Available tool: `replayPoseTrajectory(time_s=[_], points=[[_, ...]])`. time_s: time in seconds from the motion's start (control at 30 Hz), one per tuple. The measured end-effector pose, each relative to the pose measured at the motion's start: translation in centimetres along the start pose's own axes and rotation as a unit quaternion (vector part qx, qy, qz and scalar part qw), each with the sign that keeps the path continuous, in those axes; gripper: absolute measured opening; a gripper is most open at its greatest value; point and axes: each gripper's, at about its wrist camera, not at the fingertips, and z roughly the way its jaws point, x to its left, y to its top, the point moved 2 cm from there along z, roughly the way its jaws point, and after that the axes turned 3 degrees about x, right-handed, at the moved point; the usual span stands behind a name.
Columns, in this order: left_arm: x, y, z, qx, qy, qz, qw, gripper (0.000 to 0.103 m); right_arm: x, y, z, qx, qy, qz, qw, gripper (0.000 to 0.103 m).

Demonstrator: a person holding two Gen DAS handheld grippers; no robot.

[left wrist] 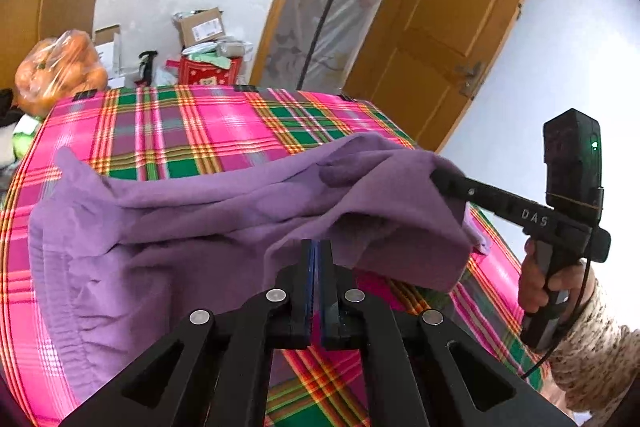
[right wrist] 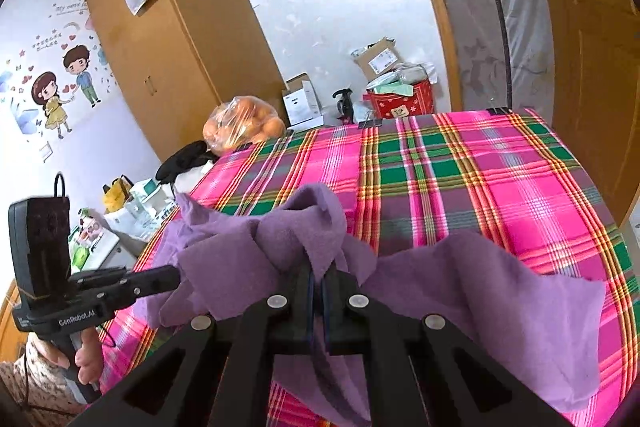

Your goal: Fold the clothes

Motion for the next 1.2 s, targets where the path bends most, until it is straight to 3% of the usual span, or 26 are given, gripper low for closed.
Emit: replayPoseTrajectory(time_s=[0.2,0.3,0.37,0.5,0.63,0.7,0.8,0.83,0.87,0.97,1.2], points=[[0.5,0.1,-0.1,-0.009,-0.001,-0.021,0.9997,0.001,0.2,0.5,0.6,0.005,0.017,-0.008,1.0,0.003],[-0.6,0.2,0.2,-0.001,0.009,0.013,0.9999,0.014,-0.2,0.1,1.0,0.012,0.02,0.002,1.0,0.003],[-0.9,0.1,0.6,0.007,0.012,0.025,0.9996,0.031,-0.5,-0.1,1.0,0.015,0.017,0.004,1.0,0.003],[-1.1,0.1,1.2,0.016,0.02,0.04,0.9989,0.035,-1.0,-0.2,1.1,0.019,0.021,0.008,1.0,0.003],[-1.4,1.1,2.5,0.027,0.051,0.071,0.9958,0.041,-0.6,-0.6,1.3,0.028,0.034,0.0,0.999,0.003],[-1.9,1.6,3.4,0.032,0.055,0.088,0.9941,0.041,-0.3,-0.8,1.4,0.03,0.041,-0.002,0.999,0.003],[-2.5,1.8,4.4,0.042,0.026,0.087,0.995,0.04,-0.1,-1.1,1.5,0.037,0.051,-0.002,0.998,0.003],[-2.6,1.9,4.4,0.04,0.013,0.083,0.9957,0.025,-0.1,-1.3,1.7,0.041,0.053,-0.003,0.998,0.003],[-2.8,1.8,4.2,0.035,-0.004,0.079,0.9963,0.002,0.0,-1.4,1.8,0.044,0.053,-0.004,0.998,0.003],[-3.4,1.8,3.7,0.019,-0.047,0.069,0.9963,0.003,-0.3,-1.8,2.1,0.051,0.05,0.0,0.997,0.003],[-5.6,0.9,2.8,0.013,-0.085,0.107,0.9906,0.002,-0.6,-2.2,2.7,0.058,0.049,0.008,0.997,0.003]])
